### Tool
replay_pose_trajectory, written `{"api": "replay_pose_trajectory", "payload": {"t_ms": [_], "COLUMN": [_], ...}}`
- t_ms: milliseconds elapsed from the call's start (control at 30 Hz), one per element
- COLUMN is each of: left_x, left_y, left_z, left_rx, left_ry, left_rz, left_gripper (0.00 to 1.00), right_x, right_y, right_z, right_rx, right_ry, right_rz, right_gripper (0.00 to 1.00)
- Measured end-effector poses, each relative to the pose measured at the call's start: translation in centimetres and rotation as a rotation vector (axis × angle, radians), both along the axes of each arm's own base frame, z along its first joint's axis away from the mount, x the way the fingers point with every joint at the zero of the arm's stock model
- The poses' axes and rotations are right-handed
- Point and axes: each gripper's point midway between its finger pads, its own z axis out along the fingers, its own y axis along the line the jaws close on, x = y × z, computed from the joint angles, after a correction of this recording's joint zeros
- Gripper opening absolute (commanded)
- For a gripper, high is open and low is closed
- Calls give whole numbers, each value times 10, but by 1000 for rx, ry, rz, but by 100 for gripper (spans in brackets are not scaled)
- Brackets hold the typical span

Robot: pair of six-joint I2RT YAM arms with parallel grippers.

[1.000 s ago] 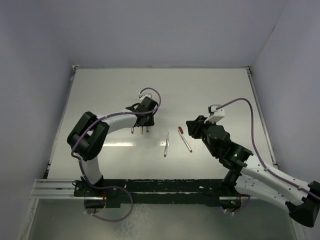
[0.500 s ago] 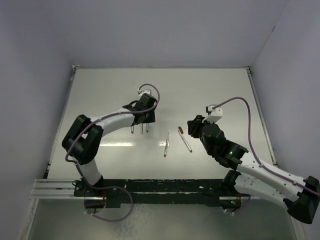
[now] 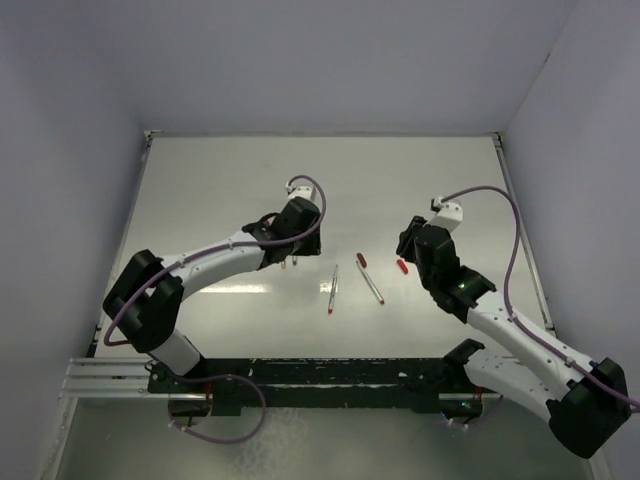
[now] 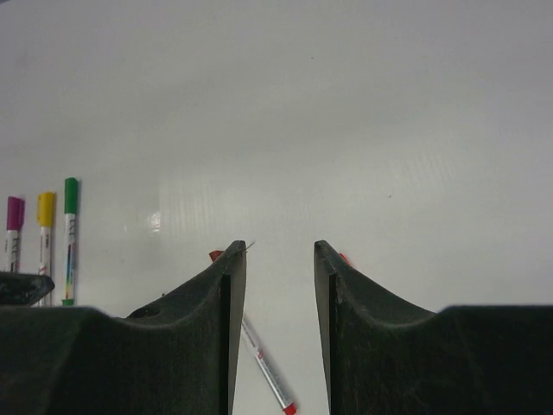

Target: Insert the pens into the pen caps

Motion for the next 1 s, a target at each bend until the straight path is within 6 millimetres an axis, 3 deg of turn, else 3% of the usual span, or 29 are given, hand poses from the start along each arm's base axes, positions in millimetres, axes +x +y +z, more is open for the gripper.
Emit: {"api": "replay_pose_trajectory", "payload": {"t_ms": [200,300,667,1000], "left_x": [-54,-70,-92,-97], "left_y": [-36,-42,-44,-48], "left_z": [-16,-23,-30,-47], "left_rx": [51,69,130,165], "left_ry": [22,35,33,50], "left_rz": [-146,-183,-206,-221], "left_gripper": [49,49,50,50], "right_x": [10,14,19,19], "right_y": [-13,-21,-31,-31], "right_z": [-28,-45,-69,-71], "right_rx": [-34,-46,-32,-28], "right_ry": [106,166,253,263], "right_rz": [-27,-41,-39,-30], "right_gripper": [38,38,37,36]}}
